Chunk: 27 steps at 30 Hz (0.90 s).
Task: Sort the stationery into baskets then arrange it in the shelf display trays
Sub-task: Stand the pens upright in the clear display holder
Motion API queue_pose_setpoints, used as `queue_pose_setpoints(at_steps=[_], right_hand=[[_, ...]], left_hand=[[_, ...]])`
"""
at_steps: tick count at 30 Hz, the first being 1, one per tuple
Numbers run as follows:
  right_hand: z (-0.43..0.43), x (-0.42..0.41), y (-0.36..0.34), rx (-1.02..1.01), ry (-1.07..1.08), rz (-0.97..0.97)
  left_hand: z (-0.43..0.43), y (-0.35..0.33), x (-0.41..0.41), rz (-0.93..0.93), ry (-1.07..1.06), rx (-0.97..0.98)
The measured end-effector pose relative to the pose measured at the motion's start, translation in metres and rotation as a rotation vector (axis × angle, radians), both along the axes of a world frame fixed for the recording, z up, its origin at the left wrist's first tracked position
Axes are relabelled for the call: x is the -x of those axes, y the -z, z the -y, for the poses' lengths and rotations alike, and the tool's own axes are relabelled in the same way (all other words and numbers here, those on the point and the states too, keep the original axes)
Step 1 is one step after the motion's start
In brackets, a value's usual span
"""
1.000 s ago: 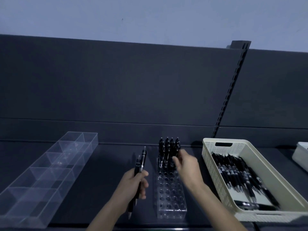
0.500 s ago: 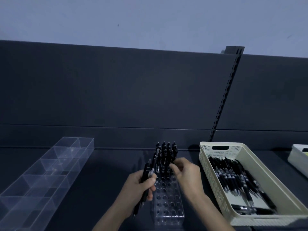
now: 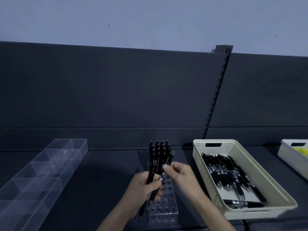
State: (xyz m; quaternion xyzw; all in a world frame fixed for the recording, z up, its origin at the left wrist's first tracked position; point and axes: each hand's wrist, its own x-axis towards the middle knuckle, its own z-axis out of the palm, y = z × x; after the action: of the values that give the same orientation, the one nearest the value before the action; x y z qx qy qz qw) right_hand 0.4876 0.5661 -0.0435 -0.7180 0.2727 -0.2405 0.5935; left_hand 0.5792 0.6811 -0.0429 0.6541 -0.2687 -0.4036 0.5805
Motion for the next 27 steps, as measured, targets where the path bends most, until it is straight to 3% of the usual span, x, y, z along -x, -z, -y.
queue_pose_setpoints(at_steps=[4, 9, 14, 27], right_hand=[[0.005, 0.001, -0.004, 0.062, 0.092, -0.066], [0.035, 0.010, -0.026, 0.381, 0.233, -0.124], [0.038, -0.004, -0.018, 0.553, 0.231, -0.236], [0.030, -0.022, 0.007, 0.631, 0.109, -0.455]], left_hand=[[0.000, 0.002, -0.003, 0.128, -0.025, -0.033], [-0.011, 0.006, -0.024, 0.455, -0.145, -0.123], [-0.010, 0.014, -0.021, 0.218, -0.177, -0.088], [-0.021, 0.018, -0.025, 0.285, -0.188, 0.017]])
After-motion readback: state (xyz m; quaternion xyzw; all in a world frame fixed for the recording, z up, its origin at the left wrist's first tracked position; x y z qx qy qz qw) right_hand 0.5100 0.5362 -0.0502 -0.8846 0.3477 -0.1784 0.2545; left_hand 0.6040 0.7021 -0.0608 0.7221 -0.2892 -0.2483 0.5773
